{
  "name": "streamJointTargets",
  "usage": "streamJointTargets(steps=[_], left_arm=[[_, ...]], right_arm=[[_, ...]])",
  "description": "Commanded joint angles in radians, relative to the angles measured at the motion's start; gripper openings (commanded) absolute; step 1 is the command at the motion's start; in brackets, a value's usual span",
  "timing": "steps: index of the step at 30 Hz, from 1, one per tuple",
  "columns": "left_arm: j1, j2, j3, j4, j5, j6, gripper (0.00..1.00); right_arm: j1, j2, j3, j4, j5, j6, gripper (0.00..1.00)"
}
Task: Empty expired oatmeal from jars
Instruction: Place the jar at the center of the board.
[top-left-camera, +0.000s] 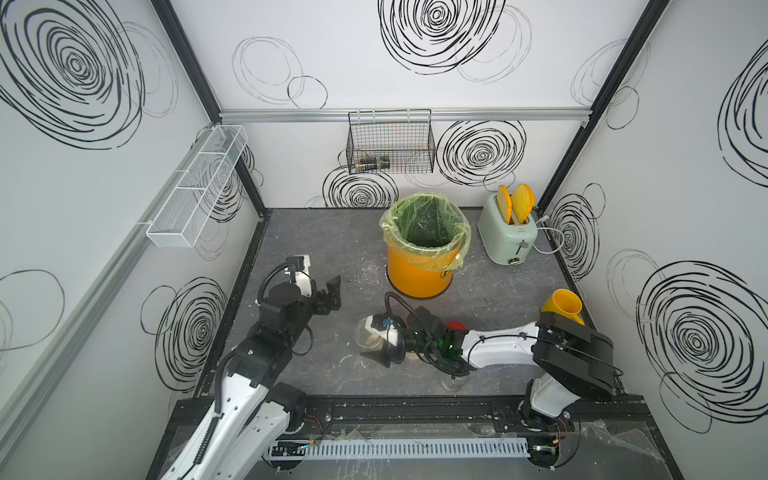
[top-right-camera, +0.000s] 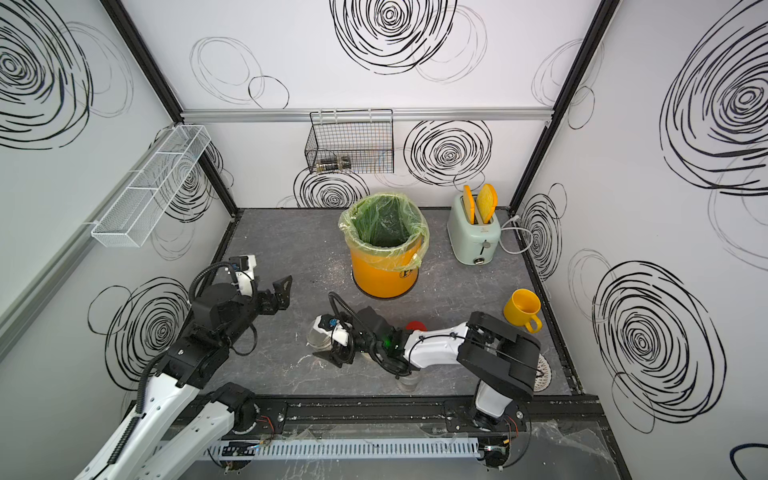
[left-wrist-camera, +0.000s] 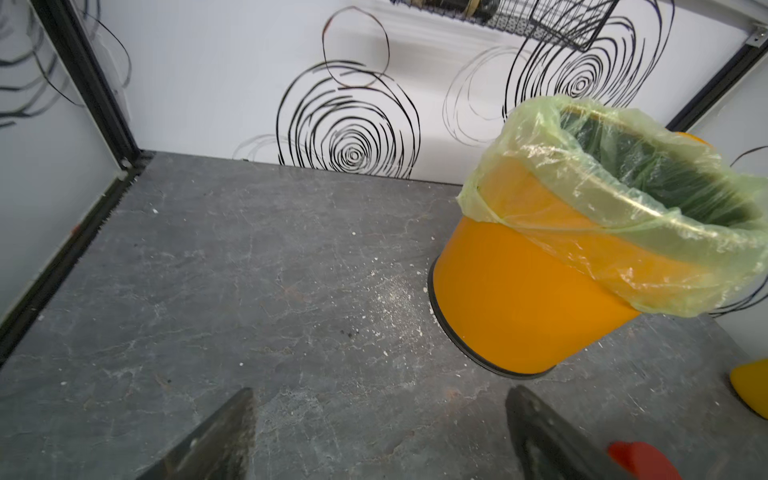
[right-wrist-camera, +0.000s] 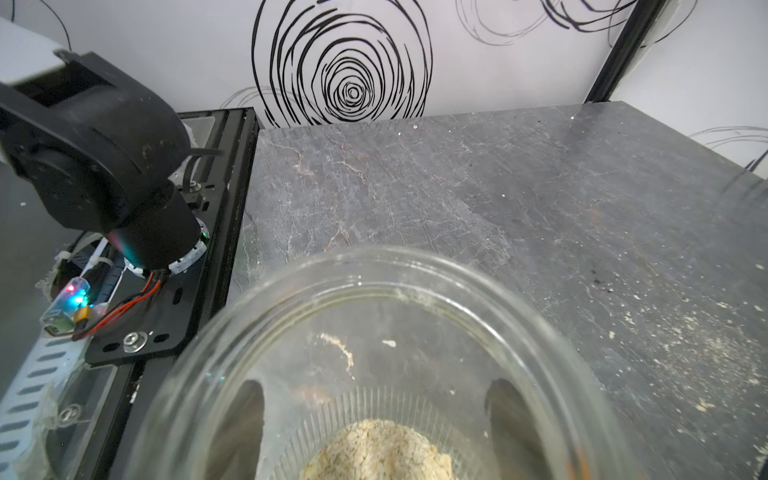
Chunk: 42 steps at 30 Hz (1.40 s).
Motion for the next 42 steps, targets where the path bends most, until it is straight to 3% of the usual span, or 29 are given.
streamJointTargets(steps=[1, 16, 30, 31, 39, 42], left_arm=[[0.01, -0.001, 0.018, 0.028, 0.113, -0.048, 0.96], [0.047, 0.008, -0.022, 0.007, 0.148, -0.065, 0.96], [0.023, 0.039, -0.037, 0.013, 0.16, -0.054, 0.96], [0.019, 0.039, -0.038, 0.014, 0.157, -0.054, 0.96], [-0.013, 0.059, -0.022, -0.015, 0.131, -0.052, 0.96], [-0.034, 0.078, 0.025, -0.1, 0.089, -0.054, 0.98]], right_arm=[[0.014, 0.03, 0.061, 0.12, -0.026, -0.05, 0.41], [0.022, 0.16, 0.082, 0.229, -0.098, -0.098, 0.54], [0.015, 0.135, 0.04, 0.259, -0.089, -0.102, 0.91], [0.014, 0.127, 0.04, 0.252, -0.085, -0.102, 0.98], [0.014, 0.039, 0.018, 0.207, -0.073, -0.107, 0.98], [0.023, -0.079, 0.026, 0.073, -0.065, -0.104, 0.98]])
